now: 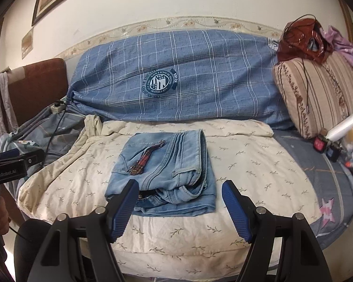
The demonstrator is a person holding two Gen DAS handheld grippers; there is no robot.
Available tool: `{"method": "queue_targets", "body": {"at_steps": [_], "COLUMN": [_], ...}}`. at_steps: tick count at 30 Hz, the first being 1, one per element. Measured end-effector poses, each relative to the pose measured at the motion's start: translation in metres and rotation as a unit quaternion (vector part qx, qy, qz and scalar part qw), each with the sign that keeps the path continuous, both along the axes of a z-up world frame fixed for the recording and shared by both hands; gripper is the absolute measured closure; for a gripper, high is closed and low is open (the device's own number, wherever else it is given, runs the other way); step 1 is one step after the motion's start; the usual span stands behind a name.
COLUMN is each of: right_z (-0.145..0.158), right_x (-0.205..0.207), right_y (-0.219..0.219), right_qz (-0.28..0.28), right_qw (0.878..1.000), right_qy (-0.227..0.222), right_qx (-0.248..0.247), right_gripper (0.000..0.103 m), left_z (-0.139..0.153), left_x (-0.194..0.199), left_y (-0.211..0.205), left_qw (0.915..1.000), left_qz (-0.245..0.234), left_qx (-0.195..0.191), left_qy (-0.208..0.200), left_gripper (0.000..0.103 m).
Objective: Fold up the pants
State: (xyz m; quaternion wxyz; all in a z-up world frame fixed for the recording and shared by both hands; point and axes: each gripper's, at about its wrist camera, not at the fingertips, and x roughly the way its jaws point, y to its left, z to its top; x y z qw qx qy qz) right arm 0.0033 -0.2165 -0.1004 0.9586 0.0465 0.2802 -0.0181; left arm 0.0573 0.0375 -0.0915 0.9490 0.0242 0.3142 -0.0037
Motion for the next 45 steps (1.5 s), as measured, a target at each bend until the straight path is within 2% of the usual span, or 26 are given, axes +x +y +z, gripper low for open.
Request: {"method": "queue_targets", "body": {"at_steps": [26,45], "right_z": [0.03,0.046], "right_x": [-0.024,-0.038], "right_y": [0.04,0.047], "right_qz": [0.035,0.05], "right_qw": [0.996,0.995], "right_qy": [-0.044,-0.064], "right_qx": [-0.072,-0.059], "right_gripper": [0.027,0.027], "left_z": [0.022,0.034], "left_x": [-0.024,-0.041], "left_y": [-0.01,-0.02], "left_qw": [0.9995,0.9983], "left_qz": [-0.009,-0.021], "left_qx": [0.01,0.023], "left_qy": [-0.027,-0.049], "left_gripper": [0.002,0.002]}}
